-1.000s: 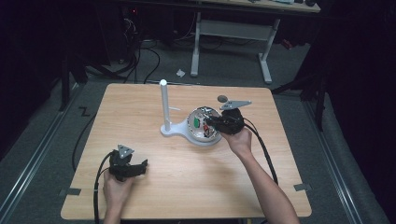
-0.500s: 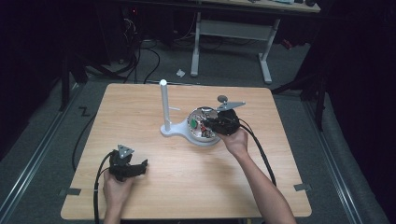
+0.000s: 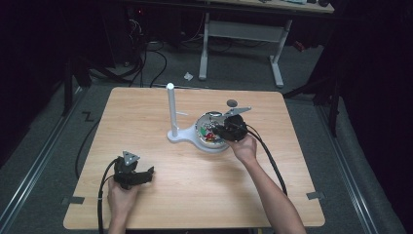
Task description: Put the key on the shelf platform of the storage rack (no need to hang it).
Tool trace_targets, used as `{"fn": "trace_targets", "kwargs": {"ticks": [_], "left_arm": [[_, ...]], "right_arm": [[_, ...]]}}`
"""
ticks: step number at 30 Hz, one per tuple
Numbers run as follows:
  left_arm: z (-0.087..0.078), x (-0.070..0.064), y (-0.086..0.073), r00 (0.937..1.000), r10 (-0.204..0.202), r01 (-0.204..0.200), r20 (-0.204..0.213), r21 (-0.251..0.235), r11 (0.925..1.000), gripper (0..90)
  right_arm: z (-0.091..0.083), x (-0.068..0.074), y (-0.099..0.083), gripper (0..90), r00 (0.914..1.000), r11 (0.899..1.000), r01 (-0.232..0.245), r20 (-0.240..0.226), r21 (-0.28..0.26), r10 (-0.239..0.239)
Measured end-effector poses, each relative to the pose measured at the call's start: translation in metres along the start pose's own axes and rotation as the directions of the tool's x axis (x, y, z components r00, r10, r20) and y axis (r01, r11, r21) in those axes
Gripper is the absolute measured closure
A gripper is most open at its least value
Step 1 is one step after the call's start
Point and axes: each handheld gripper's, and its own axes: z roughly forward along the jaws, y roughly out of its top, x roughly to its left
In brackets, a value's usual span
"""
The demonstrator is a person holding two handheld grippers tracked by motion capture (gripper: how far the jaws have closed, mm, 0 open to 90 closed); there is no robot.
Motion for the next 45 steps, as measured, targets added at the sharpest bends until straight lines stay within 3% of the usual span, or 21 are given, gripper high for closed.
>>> {"fn": "trace_targets", "kwargs": {"ticks": [7,11,22,35,45], "left_arm": [[0.000,0.000,0.000,1.0000,0.003,-0.003,0.001,0.001,1.0000,14.8],[0.000,0.000,0.000,1.0000,0.004,-0.004,0.001,0.001,1.0000,14.8],[0.000,0.000,0.000,1.0000,0.003,-0.003,0.000,0.001,1.0000,14.8],[0.000,0.000,0.000,1.0000,0.004,-0.004,0.001,0.001,1.0000,14.8],[0.000,0.000,0.000,1.0000,0.002,-0.002,0.001,0.000,1.0000,14.8]], "right_arm": [[0.005,-0.002,0.000,77.2,0.9998,1.000,-0.015,0.011,0.007,0.015],[0.007,-0.002,0.000,67.7,0.9996,1.000,-0.015,0.026,0.014,0.015],[0.000,-0.004,0.000,60.0,0.9984,1.000,-0.023,0.053,-0.001,0.023],[-0.030,-0.015,-0.007,54.9,0.9945,0.992,-0.090,0.046,-0.084,0.094],[-0.059,-0.027,-0.013,53.6,0.9917,0.984,-0.105,0.058,-0.143,0.115]]}}
